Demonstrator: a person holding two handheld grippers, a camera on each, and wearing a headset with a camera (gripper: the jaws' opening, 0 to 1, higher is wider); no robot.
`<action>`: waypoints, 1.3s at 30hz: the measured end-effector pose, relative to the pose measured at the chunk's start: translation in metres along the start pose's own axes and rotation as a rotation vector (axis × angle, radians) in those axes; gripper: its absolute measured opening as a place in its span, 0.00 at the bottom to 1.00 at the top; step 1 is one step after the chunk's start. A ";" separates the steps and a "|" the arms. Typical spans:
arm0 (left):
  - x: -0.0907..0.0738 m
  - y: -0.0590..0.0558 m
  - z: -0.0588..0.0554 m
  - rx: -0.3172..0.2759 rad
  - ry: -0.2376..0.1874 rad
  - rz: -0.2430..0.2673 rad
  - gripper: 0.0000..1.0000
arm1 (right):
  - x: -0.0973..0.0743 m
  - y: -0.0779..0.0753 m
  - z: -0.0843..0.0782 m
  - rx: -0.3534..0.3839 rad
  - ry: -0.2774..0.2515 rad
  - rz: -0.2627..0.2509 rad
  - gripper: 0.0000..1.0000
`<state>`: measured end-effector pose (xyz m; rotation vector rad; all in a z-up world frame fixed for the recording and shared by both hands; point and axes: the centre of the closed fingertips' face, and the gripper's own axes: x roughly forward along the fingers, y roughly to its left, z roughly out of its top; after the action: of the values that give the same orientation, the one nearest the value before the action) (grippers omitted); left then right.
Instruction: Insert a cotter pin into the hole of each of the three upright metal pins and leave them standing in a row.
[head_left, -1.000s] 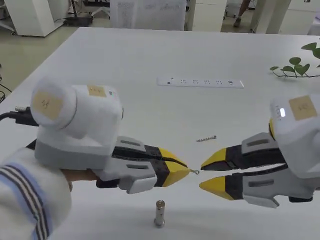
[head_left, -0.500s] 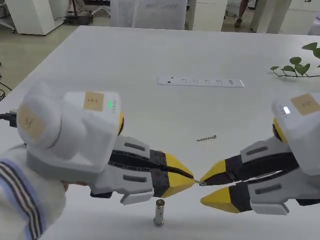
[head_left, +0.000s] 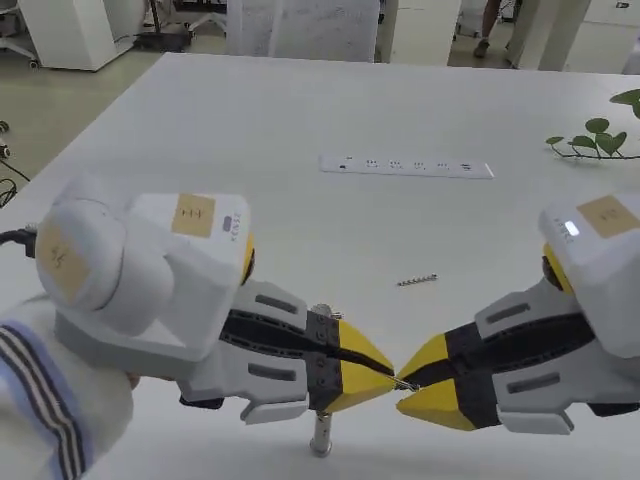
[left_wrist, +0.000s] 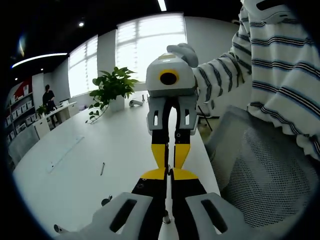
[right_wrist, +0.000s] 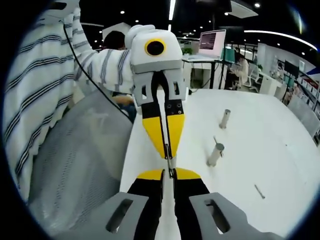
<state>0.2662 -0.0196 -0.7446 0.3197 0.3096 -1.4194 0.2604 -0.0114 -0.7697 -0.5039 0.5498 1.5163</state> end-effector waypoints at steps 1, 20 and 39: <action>0.000 -0.001 -0.001 0.002 0.003 -0.003 0.00 | 0.000 0.000 0.000 -0.002 0.003 0.000 0.08; 0.002 -0.002 -0.009 -0.010 0.027 -0.007 0.00 | -0.004 0.002 -0.001 -0.034 0.070 0.002 0.03; 0.001 0.004 -0.013 -0.100 0.028 0.062 0.04 | -0.002 -0.007 -0.004 0.009 0.088 -0.035 0.03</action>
<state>0.2705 -0.0150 -0.7573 0.2654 0.3885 -1.3344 0.2678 -0.0155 -0.7717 -0.5732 0.6125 1.4627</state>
